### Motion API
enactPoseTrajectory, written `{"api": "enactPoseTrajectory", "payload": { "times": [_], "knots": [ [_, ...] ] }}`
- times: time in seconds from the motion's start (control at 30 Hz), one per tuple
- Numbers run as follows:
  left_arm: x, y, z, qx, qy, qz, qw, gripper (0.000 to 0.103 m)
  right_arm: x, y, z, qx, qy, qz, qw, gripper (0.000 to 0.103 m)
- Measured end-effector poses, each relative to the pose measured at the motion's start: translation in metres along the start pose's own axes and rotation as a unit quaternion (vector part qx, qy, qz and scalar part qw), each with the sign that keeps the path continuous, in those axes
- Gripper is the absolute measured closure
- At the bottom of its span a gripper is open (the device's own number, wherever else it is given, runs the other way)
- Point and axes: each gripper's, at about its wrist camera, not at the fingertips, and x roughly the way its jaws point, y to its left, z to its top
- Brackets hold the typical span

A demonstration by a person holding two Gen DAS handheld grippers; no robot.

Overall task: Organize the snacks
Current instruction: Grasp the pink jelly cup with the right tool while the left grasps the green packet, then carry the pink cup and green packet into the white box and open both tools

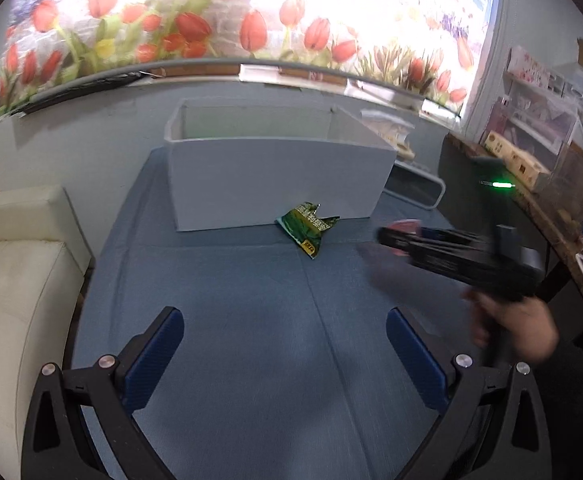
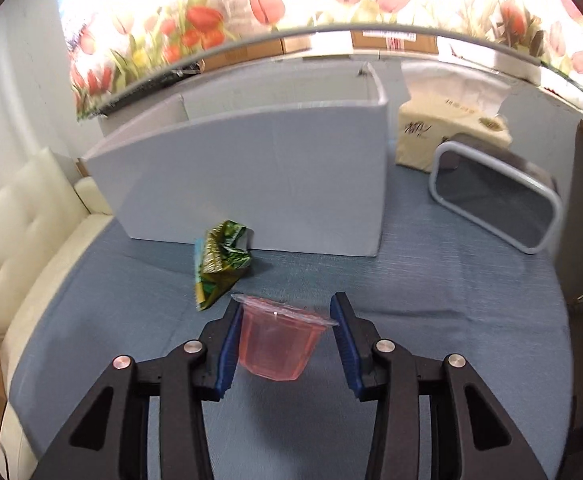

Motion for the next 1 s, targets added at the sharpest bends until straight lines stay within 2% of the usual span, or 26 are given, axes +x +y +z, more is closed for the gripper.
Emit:
{"api": "enactPoseTrajectory", "payload": {
  "times": [0.23,0.3,0.5,0.67,0.73,0.77,0.83,0.9,1.0],
  "knots": [
    [0.081,-0.018,0.037,0.012,0.019,0.042,0.9988,0.0,-0.051,0.003,-0.034,-0.008,-0.019,-0.007,1.0,0.056],
    [0.108,-0.025,0.046,0.008,0.035,0.05,0.9981,0.0,-0.064,0.0,-0.043,0.004,-0.02,0.006,1.0,0.056],
    [0.173,-0.038,0.061,0.007,0.066,0.069,0.9954,0.0,-0.086,-0.001,-0.06,0.007,-0.037,0.0,0.999,0.056],
    [0.193,-0.034,0.069,-0.004,0.063,0.094,0.9936,0.001,-0.094,-0.01,-0.064,0.018,-0.045,0.001,0.999,0.056],
    [0.198,-0.033,0.071,-0.008,0.072,0.083,0.9939,0.015,-0.095,-0.011,-0.064,0.015,-0.046,-0.001,0.999,0.056],
    [0.201,-0.034,0.071,-0.008,0.078,0.076,0.994,0.028,-0.095,-0.012,-0.064,0.016,-0.047,0.002,0.999,0.056],
    [0.201,-0.036,0.069,0.002,0.071,0.074,0.9947,0.034,-0.095,-0.012,-0.063,0.015,-0.05,0.0,0.999,0.056],
    [0.196,-0.037,0.068,0.004,0.066,0.053,0.9964,0.048,-0.095,-0.013,-0.064,0.021,-0.052,0.007,0.998,0.056],
    [0.183,-0.036,0.068,0.003,0.059,0.036,0.9976,0.048,-0.096,-0.01,-0.065,0.021,-0.052,0.007,0.998,0.056]
  ]
}}
